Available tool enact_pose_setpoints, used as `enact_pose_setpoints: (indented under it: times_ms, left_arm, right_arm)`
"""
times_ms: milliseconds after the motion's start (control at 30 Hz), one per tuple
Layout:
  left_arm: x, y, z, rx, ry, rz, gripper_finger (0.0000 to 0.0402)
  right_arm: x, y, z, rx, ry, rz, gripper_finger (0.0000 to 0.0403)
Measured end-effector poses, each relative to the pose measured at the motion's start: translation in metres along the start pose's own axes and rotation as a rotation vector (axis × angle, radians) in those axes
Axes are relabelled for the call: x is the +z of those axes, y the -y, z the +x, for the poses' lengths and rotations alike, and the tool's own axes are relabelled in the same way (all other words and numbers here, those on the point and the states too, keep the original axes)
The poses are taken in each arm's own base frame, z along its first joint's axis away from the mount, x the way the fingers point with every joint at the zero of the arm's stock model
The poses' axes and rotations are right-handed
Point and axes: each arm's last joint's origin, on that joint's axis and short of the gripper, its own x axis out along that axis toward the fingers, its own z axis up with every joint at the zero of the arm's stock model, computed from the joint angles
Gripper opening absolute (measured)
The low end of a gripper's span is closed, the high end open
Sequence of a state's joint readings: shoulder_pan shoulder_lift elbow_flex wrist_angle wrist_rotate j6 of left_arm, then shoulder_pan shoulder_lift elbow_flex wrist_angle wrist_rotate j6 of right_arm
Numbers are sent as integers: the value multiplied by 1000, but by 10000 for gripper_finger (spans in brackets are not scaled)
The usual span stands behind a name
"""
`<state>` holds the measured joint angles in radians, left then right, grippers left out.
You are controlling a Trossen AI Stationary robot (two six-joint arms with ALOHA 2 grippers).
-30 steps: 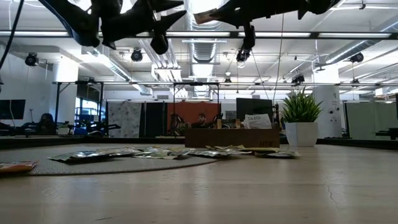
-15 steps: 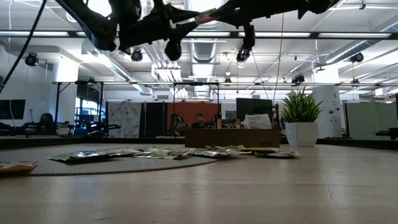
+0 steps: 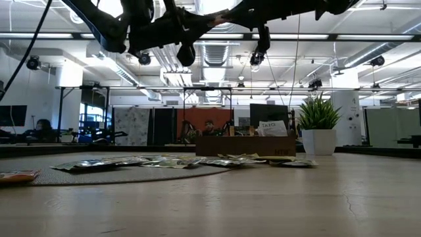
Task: Pick & Place Tea
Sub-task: Put the red tea sachet into the middle compartment of the wooden organizer
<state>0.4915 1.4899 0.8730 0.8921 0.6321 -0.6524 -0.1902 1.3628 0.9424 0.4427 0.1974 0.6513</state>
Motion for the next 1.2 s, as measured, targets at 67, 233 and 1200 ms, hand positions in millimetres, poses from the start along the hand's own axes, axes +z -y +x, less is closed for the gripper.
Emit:
enact_pose_setpoints:
  times_ms: [67,233,1200]
  left_arm:
    - [0,0,0,7,-3,11,25]
    - [1,-1,1,23,4,43,7]
    - [-21,-18,-1,216,-229,322,3]
  right_arm:
    - [0,0,0,0,0,0,8]
    - [-1,1,0,-1,-12,-2,19]
    - [71,-14,35,-247,-835,-778,141]
